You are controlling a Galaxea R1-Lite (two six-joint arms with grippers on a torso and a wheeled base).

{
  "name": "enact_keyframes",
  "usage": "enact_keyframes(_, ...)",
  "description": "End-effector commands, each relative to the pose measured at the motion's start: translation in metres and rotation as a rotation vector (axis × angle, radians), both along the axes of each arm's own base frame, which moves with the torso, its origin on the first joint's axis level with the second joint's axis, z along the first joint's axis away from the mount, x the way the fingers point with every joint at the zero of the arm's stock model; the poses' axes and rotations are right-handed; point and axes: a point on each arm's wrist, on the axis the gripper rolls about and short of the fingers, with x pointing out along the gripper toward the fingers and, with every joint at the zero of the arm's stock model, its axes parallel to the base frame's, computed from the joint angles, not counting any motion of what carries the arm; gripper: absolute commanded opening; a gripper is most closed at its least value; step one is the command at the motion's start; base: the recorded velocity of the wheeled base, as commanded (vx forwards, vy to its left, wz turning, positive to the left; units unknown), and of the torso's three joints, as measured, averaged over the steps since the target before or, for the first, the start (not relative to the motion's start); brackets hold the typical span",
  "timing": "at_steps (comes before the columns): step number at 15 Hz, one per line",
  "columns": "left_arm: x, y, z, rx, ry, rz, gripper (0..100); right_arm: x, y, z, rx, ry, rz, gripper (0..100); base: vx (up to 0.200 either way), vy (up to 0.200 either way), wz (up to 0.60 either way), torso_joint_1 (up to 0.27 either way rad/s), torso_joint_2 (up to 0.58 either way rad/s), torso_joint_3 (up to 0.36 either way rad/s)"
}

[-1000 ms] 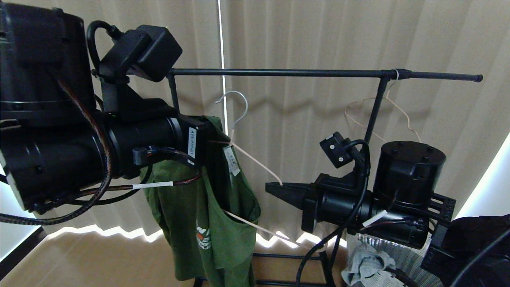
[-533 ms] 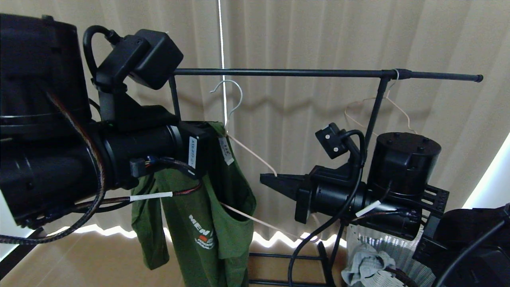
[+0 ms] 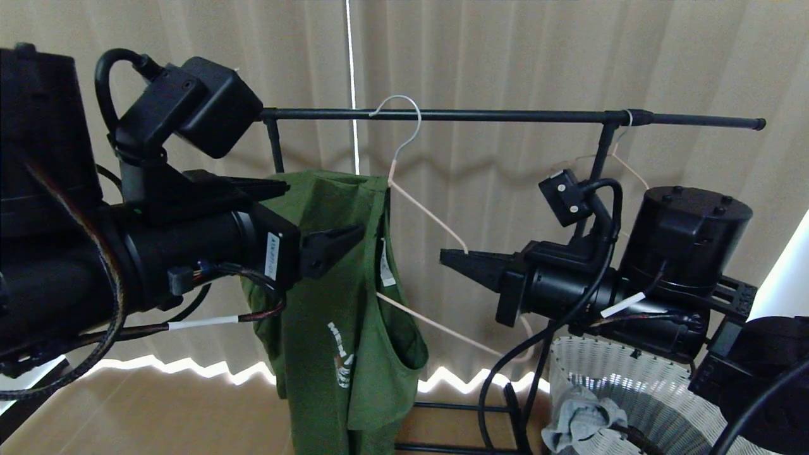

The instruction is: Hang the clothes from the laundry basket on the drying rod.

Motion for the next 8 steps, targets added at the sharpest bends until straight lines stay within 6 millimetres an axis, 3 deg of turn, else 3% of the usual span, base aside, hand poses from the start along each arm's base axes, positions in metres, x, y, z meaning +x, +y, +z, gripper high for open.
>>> enact_keyframes(1,0.005,0.016,-0.001,0.042,-0.051,0.048,100,-0.005,-0.016,0.015,0.007,-0.025,-0.031,0,0.000,0.000,0.00,0.000,0.00,0.000)
enact_keyframes(5,0.016,0.038,0.006,0.195,-0.198,-0.042,100,-0.018,-0.030,0.027,-0.060,-0.056,-0.039,0,0.000,0.000,0.00,0.000,0.00,0.000)
enact_keyframes(8,0.020,0.039,0.003,0.326,-0.279,-0.153,100,-0.023,-0.032,0.033,-0.046,-0.066,0.023,0,0.000,0.000,0.00,0.000,0.00,0.000)
